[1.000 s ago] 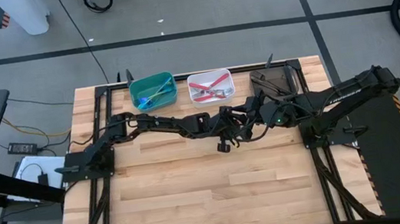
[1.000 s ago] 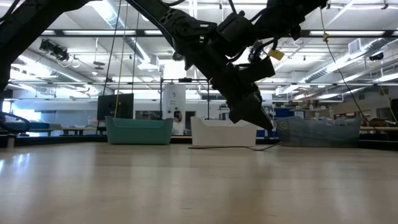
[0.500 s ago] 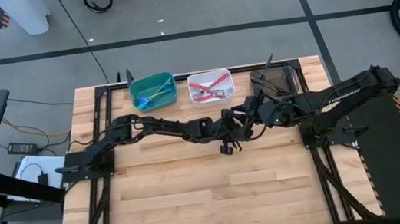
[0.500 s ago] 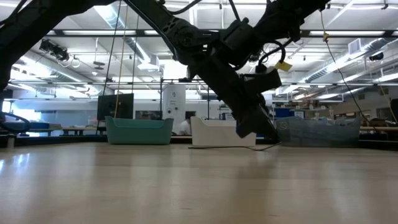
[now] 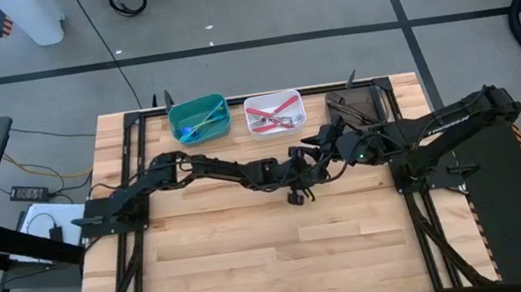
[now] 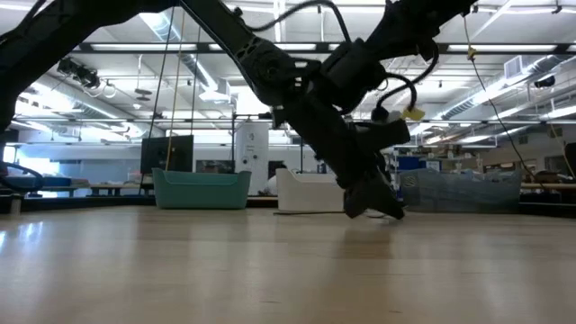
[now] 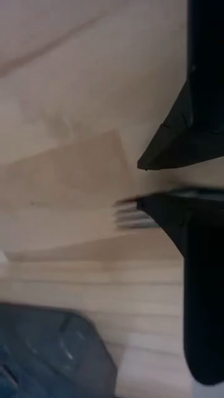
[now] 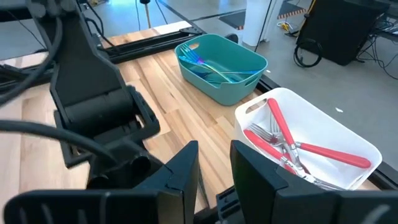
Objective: Sort silverware by color (type)
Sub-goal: Put the black fork into the black bin
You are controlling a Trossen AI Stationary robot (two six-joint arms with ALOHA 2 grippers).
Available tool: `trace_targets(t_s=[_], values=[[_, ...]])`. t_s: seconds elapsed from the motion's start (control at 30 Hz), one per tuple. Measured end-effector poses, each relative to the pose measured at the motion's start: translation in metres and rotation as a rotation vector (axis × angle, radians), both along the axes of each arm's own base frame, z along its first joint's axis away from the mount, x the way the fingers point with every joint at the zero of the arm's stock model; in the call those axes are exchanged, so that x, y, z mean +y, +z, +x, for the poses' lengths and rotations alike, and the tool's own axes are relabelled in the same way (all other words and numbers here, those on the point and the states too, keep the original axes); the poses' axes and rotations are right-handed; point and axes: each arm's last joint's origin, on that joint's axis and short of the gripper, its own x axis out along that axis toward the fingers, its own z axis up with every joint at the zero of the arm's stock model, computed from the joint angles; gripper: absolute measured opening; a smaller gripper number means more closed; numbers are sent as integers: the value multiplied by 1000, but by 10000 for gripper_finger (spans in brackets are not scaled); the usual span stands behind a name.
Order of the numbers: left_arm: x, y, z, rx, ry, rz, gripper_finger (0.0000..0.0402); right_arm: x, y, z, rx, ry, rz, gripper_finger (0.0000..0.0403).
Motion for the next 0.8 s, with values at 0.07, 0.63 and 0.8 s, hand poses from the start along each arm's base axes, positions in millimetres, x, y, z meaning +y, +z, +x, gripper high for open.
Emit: trace_targets(t_s=[0.07,0.63,0.8], values=[[1,-5,1,-5,17,14,84,0,0,0,0,0,0,103],[7,-10,7,-62,80,121,84,0,0,0,-3,1,0,103],[13,0,1,49,-18,239,84,0,0,0,-2,6,3,103]])
